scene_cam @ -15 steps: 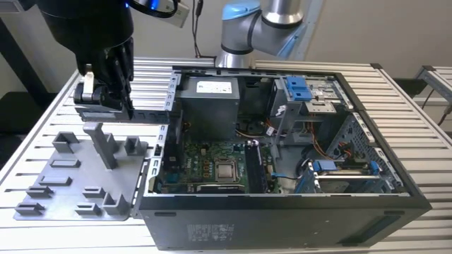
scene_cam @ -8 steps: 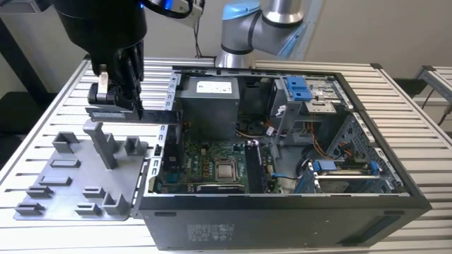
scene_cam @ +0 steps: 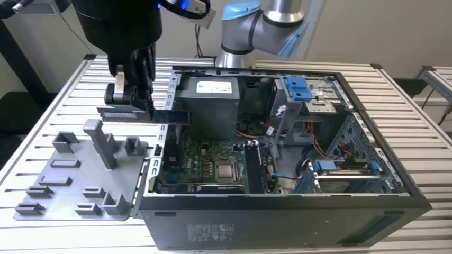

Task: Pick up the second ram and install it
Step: 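Pick up the second ram and move it above second insertion slot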

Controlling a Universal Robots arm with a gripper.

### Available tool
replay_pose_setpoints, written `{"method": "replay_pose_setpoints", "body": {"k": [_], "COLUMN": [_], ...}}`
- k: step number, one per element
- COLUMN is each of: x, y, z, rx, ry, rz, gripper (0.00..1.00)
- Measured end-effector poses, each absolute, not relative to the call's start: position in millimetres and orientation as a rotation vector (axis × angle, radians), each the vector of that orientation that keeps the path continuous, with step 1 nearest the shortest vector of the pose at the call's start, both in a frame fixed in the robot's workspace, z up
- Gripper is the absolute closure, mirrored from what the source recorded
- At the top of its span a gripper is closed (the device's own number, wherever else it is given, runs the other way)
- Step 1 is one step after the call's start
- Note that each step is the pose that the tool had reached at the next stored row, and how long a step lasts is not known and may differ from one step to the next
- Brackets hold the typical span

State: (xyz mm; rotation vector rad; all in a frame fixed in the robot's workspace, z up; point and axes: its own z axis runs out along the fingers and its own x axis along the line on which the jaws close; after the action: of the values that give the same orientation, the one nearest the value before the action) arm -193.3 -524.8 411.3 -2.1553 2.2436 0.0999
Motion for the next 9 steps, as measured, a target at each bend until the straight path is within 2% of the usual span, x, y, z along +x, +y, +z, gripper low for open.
{"method": "replay_pose_setpoints", "body": {"k": [9], "x": [-173], "y": [-525], "z": [411], "rx": [-2.155], "ry": [2.244], "rz": [0.1], "gripper": [0.86]}}
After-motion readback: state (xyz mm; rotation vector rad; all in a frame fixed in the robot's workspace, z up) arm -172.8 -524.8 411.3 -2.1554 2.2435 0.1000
